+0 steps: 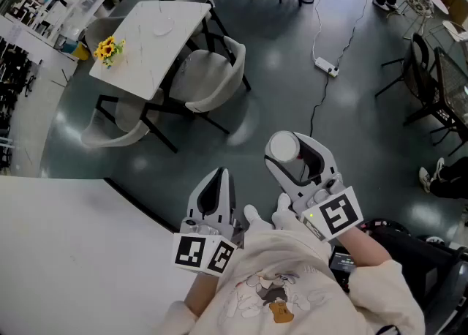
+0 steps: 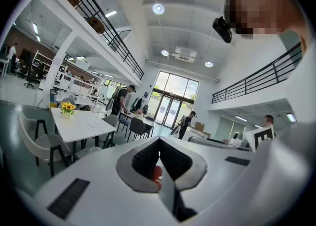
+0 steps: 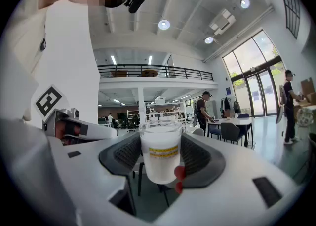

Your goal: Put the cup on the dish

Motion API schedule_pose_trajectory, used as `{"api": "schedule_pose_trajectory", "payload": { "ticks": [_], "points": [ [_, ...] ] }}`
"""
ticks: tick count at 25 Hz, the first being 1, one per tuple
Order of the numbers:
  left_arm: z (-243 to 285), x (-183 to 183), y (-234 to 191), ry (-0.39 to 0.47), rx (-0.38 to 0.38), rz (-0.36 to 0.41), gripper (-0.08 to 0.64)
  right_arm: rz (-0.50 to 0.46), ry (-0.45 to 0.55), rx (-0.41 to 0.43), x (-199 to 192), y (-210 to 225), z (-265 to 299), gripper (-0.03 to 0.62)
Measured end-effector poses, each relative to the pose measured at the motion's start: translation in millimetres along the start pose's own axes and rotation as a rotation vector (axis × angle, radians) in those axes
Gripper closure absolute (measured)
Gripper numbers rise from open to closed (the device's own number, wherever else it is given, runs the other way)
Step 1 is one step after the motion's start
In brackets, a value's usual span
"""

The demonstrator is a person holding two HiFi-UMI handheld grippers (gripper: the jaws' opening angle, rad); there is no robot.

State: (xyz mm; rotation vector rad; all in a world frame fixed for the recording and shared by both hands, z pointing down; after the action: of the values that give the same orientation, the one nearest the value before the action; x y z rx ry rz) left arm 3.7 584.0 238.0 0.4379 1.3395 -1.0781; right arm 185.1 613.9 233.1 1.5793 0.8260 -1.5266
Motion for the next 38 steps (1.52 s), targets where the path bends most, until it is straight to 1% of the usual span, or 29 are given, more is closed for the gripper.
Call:
{"api": "schedule_pose_trajectory", "payload": {
  "ticks": [2, 4, 7, 10, 12, 15, 17, 18, 22, 25, 28, 30, 34, 38],
  "points": [
    [-8, -2, -3, -0.010, 0.018, -0.029, 0.557, -0.017, 0.007, -0.016, 4, -3, -3, 0.339],
    [-15, -6, -5, -0.020, 0.029, -0.045, 0.557, -0.012, 0.030, -0.023, 8, -7, -7, 0.339],
    [-18, -9, -5, -0.028, 0.032, -0.049, 0.557, 0.016, 0.065, -0.007, 13, -9, -11, 0.339],
    [-19, -10, -2, -0.019, 0.038, -0.048, 0.557, 0.024, 0.062, 0.011, 11, -9, -16, 0.339],
    [-20, -13, 7, -0.026, 0.025, -0.031, 0.557, 0.031, 0.046, 0.017, 10, -8, -23, 0.339],
    [-19, -23, 27, -0.067, -0.028, 0.025, 0.557, 0.051, 0.026, 0.026, 6, -4, -31, 0.339],
    [-19, -31, 36, -0.074, -0.024, 0.041, 0.557, 0.053, 0.023, 0.048, 2, -1, -30, 0.339],
    [-18, -36, 39, -0.073, -0.011, 0.034, 0.557, 0.050, 0.026, 0.065, 1, 0, -29, 0.337],
    [-26, -50, 42, -0.069, 0.067, -0.039, 0.557, 0.049, 0.027, 0.130, -6, 1, -31, 0.339],
    [-34, -56, 44, -0.073, 0.098, -0.089, 0.557, 0.069, 0.002, 0.162, -16, -1, -31, 0.338],
    [-42, -55, 48, -0.062, 0.109, -0.083, 0.557, 0.069, 0.000, 0.200, -16, -8, -32, 0.337],
    [-38, -52, 45, -0.052, 0.121, -0.081, 0.557, 0.062, 0.003, 0.213, -14, -7, -25, 0.339],
    [-30, -43, 26, -0.029, 0.148, -0.107, 0.557, 0.073, -0.007, 0.240, -15, -6, 2, 0.339],
    [-15, -33, -1, -0.014, 0.146, -0.119, 0.557, 0.068, -0.009, 0.246, -13, -6, 33, 0.337]
  ]
}}
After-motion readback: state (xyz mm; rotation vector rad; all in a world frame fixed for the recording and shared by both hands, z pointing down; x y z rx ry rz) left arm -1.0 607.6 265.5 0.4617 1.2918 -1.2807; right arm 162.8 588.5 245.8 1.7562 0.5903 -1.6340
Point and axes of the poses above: the fingertips, and each gripper's own axes: z forward along the fingers, y to its right, x out of its top, the point moved 6 cm from there along -z, backward along the fingers, and after that the axes turned 12 degrees about x, right-handed, at the moved point
